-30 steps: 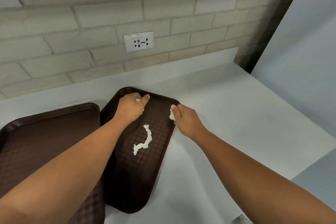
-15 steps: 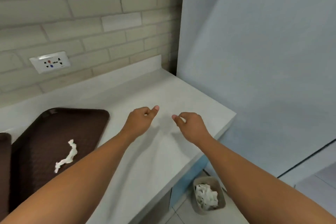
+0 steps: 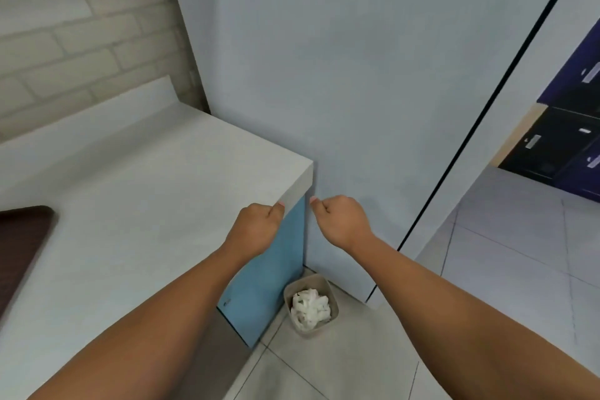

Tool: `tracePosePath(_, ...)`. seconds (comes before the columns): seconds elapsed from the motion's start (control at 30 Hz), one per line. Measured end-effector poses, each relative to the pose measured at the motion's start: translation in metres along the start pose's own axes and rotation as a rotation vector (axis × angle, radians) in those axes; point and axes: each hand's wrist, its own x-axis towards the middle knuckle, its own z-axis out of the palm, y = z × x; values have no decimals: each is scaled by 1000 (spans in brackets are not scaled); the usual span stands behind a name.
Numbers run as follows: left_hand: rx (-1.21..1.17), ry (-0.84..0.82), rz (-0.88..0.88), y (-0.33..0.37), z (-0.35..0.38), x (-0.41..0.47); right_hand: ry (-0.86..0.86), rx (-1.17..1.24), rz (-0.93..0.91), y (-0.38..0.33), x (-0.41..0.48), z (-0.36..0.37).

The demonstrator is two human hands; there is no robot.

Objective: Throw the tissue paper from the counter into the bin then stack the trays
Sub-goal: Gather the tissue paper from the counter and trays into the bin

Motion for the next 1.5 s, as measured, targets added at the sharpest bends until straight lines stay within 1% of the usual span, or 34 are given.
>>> tracePosePath(0.1,19,-59,-8,-6,35,-1,-18,25,39,32,-8,8)
tracePosePath(0.2,91,-120,7,-14,66,-5,-61,12,92,59,-14,24)
tracePosePath(0.27,139,-163,-18,-27,86,-3,-74,15,128,78,-13,37)
tracePosePath(0.33,152,-199,-72,-49,107,5,-126,17,166,98,-10,54)
tracePosePath(0.4,174,-257,-117,-72,129,17,-215,31,223,120,-8,72)
tracePosePath(0.5,234,-376,-169,-109,164,34,-334,99,301,153,-6,98)
tracePosePath(0.6,202,-461,-240,-148,201,50,-421,142,359,187,-5,125)
tracePosePath(0.67,179,-505,-260,-173,225,60,-450,117,390,209,-1,145)
tracePosePath(0.73,181,-544,-255,-197,250,73,-460,89,371,232,2,167)
tracePosePath(0.83,212,-538,-266,-232,285,95,-466,74,314,266,4,198)
tracePosePath(0.93,206,-528,-296,-269,319,118,-461,107,342,303,6,227)
tracePosePath(1.03,281,-525,-290,-310,353,140,-472,51,347,337,11,257)
tracePosePath(1.1,329,-543,-301,-334,374,151,-468,75,400,356,14,277)
tracePosePath(1.2,386,-556,-355,-366,401,160,-461,246,564,376,11,307)
tracePosePath(1.27,372,-573,-374,-381,414,162,-455,319,621,387,9,324)
tracePosePath(1.37,341,-564,-362,-394,424,162,-488,254,593,400,5,345)
tracePosePath(1.43,345,-519,-359,-403,425,162,-494,173,530,403,5,356)
tracePosePath(1.5,366,-468,-369,-409,422,162,-467,147,490,403,7,367)
